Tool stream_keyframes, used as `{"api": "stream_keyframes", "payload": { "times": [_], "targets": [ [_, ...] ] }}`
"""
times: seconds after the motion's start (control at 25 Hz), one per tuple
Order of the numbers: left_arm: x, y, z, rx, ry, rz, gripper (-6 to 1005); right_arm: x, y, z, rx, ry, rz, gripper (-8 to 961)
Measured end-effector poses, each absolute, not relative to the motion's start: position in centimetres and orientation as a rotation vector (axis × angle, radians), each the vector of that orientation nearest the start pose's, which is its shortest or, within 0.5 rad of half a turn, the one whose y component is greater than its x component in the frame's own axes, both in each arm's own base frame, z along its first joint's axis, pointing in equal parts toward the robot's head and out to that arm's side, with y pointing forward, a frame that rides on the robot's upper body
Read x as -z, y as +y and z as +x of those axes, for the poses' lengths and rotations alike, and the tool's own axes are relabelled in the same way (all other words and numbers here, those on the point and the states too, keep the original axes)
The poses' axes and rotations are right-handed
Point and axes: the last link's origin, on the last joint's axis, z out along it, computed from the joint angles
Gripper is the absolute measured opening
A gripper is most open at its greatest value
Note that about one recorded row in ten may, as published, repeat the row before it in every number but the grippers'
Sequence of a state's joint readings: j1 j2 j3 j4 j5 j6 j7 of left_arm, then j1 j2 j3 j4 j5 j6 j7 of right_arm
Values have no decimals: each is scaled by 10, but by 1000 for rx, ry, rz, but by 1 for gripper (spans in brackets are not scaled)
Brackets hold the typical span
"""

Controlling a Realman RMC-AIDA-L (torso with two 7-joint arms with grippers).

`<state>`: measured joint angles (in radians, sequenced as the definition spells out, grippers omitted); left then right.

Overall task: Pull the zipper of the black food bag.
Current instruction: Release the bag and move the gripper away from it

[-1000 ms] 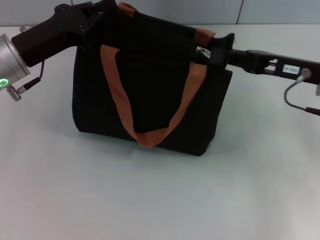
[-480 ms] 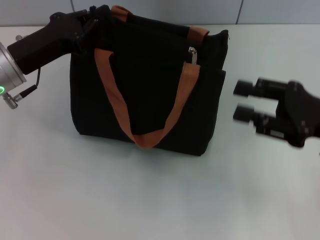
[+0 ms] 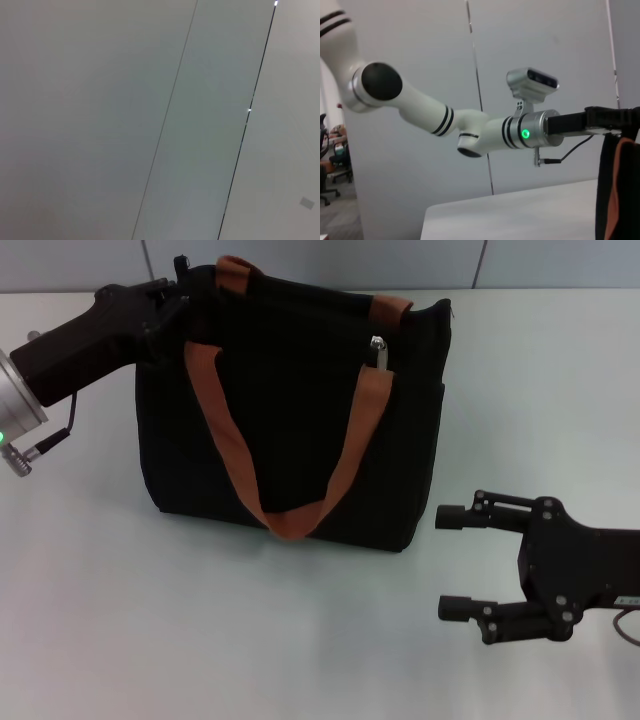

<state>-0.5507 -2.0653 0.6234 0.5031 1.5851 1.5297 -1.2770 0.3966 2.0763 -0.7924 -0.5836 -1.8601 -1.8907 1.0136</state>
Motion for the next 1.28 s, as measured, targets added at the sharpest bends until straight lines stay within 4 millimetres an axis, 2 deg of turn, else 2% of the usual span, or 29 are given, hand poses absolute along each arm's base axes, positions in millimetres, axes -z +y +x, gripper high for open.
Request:
{"api": "stream_keyframes", "payload": {
  "times": [0.2,0.56,0.72,0.8,0.92,1.0,1.12,1.24,1.28],
  "targets": [
    [-28,355,-245,1179,-615,-2322,27,9,253,261,-1056,163,-2859,826],
    [-34,354,-250,1132,-609,-2344,28,10,256,264,-1025,166,-2845,826],
    [-46,353,-256,1056,-602,-2400,144,10,259,264,-1015,165,-2837,825],
    [-62,351,-260,969,-596,-2478,202,10,261,263,-1005,165,-2835,825],
    [-73,349,-260,926,-588,-2523,440,11,263,263,-998,165,-2837,825],
    [-93,346,-260,859,-585,-2584,535,11,265,261,-993,160,-2842,825],
    [-104,344,-259,794,-593,-2616,677,11,266,260,-992,160,-2844,825],
    [-124,334,-248,692,-552,-2706,715,11,269,257,-995,157,-2851,826],
    [-124,334,-248,692,-552,-2706,727,11,269,257,-995,157,-2851,826]
  ]
}}
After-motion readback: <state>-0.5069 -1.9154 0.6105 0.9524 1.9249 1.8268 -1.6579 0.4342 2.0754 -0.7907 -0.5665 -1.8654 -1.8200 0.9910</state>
